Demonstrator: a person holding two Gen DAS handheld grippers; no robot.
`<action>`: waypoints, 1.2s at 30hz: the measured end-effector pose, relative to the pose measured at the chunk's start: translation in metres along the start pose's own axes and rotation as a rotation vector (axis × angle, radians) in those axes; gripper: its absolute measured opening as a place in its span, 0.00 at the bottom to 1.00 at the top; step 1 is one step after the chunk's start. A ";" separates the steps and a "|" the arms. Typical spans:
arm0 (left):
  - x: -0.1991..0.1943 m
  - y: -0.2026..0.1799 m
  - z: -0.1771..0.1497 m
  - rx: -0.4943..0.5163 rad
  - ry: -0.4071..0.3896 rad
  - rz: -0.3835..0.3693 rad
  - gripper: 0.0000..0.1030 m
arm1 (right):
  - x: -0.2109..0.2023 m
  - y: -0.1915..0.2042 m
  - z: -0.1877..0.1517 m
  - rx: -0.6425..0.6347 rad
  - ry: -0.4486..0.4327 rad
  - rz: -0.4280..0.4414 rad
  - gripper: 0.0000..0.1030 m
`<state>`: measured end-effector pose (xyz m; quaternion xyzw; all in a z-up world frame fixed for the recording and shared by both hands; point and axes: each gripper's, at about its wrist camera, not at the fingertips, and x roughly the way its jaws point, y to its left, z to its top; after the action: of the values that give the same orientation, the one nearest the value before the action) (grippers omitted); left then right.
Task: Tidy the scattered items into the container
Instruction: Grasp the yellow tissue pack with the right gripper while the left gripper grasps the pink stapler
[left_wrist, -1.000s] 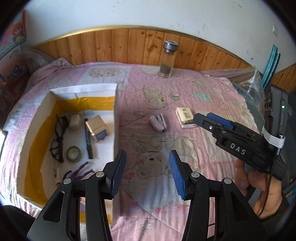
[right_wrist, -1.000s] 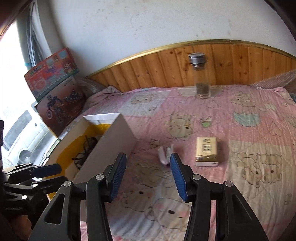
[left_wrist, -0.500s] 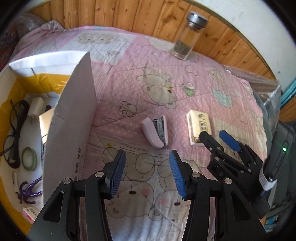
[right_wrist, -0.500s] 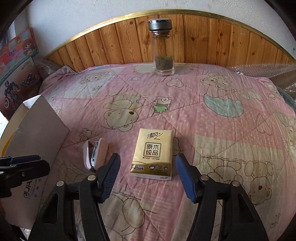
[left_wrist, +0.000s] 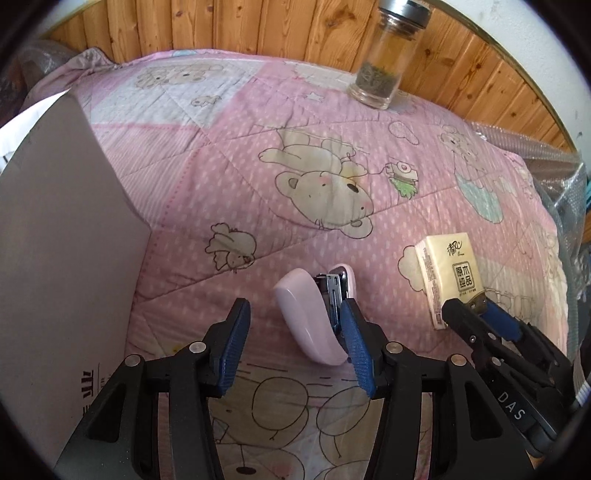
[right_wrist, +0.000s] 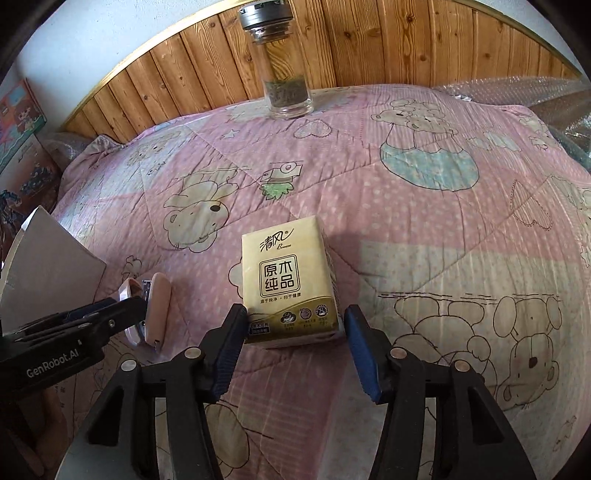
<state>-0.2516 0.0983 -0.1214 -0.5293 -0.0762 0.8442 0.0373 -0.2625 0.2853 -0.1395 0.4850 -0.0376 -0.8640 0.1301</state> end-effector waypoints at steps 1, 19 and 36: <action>0.003 -0.004 0.000 0.011 0.006 -0.008 0.53 | 0.000 -0.001 0.000 0.005 0.004 0.002 0.54; 0.014 -0.025 -0.005 0.113 -0.012 -0.004 0.28 | 0.003 -0.012 0.003 0.064 -0.026 0.083 0.46; -0.049 -0.011 -0.040 0.105 -0.028 -0.070 0.27 | -0.022 0.009 0.002 0.044 -0.068 0.125 0.21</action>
<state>-0.1948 0.1059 -0.0930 -0.5116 -0.0506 0.8526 0.0936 -0.2516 0.2823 -0.1189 0.4548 -0.0910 -0.8691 0.1717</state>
